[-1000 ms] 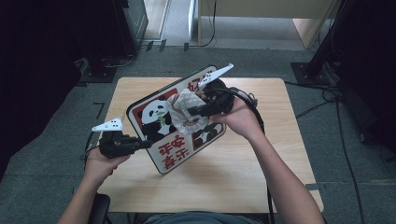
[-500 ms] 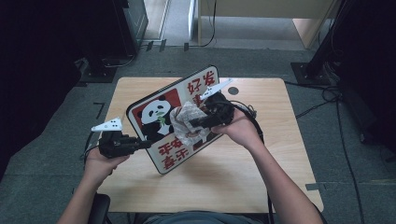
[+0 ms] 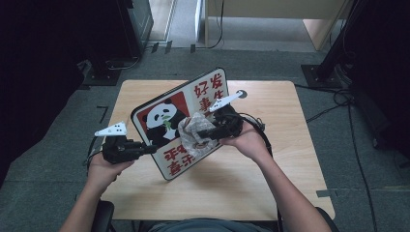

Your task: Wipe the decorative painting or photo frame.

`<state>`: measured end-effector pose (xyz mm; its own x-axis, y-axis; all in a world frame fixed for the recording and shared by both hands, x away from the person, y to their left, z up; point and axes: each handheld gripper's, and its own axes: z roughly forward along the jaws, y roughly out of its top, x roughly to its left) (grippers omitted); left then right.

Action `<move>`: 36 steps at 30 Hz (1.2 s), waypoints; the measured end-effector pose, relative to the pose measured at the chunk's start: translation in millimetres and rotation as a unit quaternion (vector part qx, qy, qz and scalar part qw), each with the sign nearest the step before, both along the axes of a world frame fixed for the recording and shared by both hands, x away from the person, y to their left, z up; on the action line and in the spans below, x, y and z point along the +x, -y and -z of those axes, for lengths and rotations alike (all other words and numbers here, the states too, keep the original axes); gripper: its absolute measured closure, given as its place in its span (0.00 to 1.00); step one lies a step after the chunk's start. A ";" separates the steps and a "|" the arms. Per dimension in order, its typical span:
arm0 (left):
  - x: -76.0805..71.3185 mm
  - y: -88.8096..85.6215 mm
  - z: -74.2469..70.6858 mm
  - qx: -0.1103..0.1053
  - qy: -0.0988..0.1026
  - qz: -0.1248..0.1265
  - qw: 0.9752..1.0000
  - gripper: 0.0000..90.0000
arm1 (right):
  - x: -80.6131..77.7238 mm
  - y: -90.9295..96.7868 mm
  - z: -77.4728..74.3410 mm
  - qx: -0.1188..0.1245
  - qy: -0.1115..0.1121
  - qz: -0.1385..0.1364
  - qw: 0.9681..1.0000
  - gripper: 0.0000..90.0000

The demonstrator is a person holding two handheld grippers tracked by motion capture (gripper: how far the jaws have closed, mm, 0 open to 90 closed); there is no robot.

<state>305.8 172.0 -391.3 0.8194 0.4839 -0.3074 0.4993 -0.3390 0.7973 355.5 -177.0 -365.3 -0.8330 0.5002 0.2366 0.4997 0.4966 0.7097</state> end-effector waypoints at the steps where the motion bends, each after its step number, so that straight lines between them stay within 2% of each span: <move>1: -0.1 0.2 0.0 -0.001 0.000 -0.001 1.000 0.87 | -1.5 0.7 4.8 -0.001 -0.003 0.001 1.000 0.70; 10: 0.3 0.1 -0.4 0.000 -0.001 0.000 1.000 0.87 | -6.6 4.0 24.6 0.004 -0.005 0.002 1.000 0.70; 14: 0.0 0.6 -0.6 0.001 -0.001 -0.001 1.000 0.87 | -11.3 4.7 40.4 -0.008 -0.015 0.003 1.000 0.70; 19: -0.2 0.8 -0.7 0.001 0.000 -0.001 1.000 0.87 | -13.5 6.5 49.6 -0.011 -0.016 0.004 1.000 0.70; 22: -0.1 0.7 -0.7 0.001 0.000 -0.001 1.000 0.87 | -15.7 7.6 55.8 -0.010 -0.014 0.005 1.000 0.70; 28: -0.2 0.5 -0.5 0.002 0.001 0.000 1.000 0.87 | -18.3 8.5 67.2 -0.002 -0.026 0.010 1.000 0.70; 31: -0.3 0.4 -0.3 0.001 0.001 0.000 1.000 0.87 | -19.6 9.6 72.4 -0.011 -0.034 0.011 0.999 0.70; 34: -0.3 0.1 -0.2 0.001 0.001 0.001 1.000 0.87 | -21.0 9.1 81.9 -0.032 -0.044 0.008 0.998 0.70; 36: -0.3 -0.1 -0.1 0.001 0.001 0.001 1.000 0.87 | -21.7 9.5 87.6 -0.033 -0.043 0.006 0.999 0.70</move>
